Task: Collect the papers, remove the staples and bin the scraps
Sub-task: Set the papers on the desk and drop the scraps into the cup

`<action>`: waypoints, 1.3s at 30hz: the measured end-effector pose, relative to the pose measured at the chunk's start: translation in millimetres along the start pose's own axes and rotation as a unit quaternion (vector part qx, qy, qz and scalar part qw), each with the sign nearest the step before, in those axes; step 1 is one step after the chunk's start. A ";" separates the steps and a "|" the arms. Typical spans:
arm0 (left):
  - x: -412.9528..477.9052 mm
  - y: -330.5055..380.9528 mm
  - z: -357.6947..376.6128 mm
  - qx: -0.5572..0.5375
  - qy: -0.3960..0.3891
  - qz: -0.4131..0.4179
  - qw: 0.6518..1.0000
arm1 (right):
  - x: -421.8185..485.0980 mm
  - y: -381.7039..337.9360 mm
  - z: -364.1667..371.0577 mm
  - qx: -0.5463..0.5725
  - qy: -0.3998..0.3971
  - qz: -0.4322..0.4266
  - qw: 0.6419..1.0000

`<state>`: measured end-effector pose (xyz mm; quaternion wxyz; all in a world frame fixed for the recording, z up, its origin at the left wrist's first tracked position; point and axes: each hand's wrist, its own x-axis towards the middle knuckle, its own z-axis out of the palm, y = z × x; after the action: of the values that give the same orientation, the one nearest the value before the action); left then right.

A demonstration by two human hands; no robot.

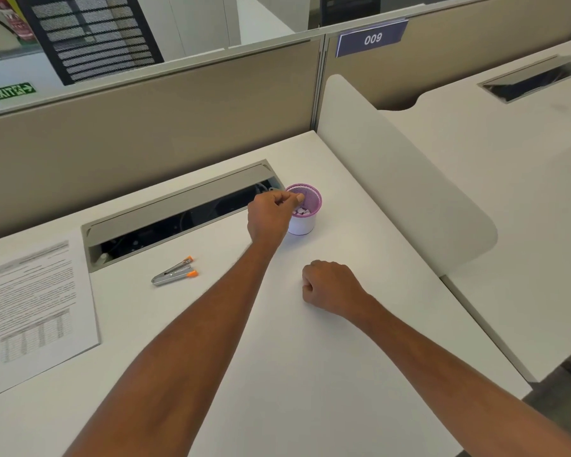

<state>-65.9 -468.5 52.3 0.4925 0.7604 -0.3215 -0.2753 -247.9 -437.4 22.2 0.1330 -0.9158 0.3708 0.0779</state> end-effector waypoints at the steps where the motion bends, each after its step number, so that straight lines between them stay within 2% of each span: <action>1: 1.7 -1.5 1.1 0.005 0.001 -0.001 1.000 | -0.2 0.6 1.8 0.012 -0.002 0.004 1.000; 4: 5.0 -3.6 1.6 0.012 0.002 -0.003 1.000 | -0.8 5.4 5.4 0.099 -0.006 0.040 0.994; 7: 8.5 -6.3 1.4 0.014 0.004 -0.001 1.000 | -0.8 14.2 5.9 0.236 -0.007 0.088 0.968; 12: -2.0 -9.2 -5.1 -0.023 0.049 0.043 0.998 | 1.0 32.6 -2.9 0.463 0.001 0.168 0.870; 15: -25.3 -21.4 -9.6 -0.058 0.080 0.033 0.995 | 7.6 43.9 -16.2 0.546 0.022 0.184 0.817; 17: -47.8 -44.7 -10.1 -0.029 0.079 0.024 0.996 | 14.5 44.6 -31.4 0.585 0.038 0.180 0.790; 19: -77.2 -77.0 -4.6 0.088 0.081 0.099 0.988 | 23.8 43.6 -48.3 0.600 0.055 0.169 0.780; 21: -112.4 -111.0 7.9 0.251 0.004 0.197 0.948 | 33.9 41.5 -66.1 0.600 0.072 0.152 0.782; 23: -144.6 -126.8 14.8 0.383 -0.104 0.229 0.889 | 44.4 39.1 -83.5 0.587 0.096 0.140 0.791; 24: -154.7 -129.4 15.5 0.410 -0.122 0.236 0.872 | 50.2 38.0 -92.0 0.576 0.112 0.133 0.799; 26: -161.7 -125.8 12.1 0.417 -0.120 0.237 0.869 | 63.6 35.8 -106.4 0.540 0.140 0.121 0.821; 29: -157.9 -121.9 9.0 0.432 -0.130 0.226 0.864 | 85.7 33.3 -119.0 0.439 0.169 0.114 0.875; 34: -161.2 -122.1 10.2 0.442 -0.137 0.222 0.858 | 104.8 32.4 -113.2 0.273 0.174 0.070 0.944; 36: -161.1 -121.1 9.1 0.444 -0.138 0.220 0.858 | 108.4 32.2 -109.7 0.232 0.172 0.060 0.956; 39: -161.4 -119.5 8.8 0.445 -0.147 0.218 0.856 | 103.9 30.3 -109.5 0.227 0.189 0.061 0.953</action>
<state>-149.9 -314.0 -45.1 0.0964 0.7596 -0.6358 -0.0971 -190.3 -559.8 95.8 0.2603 -0.8348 0.4525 -0.1747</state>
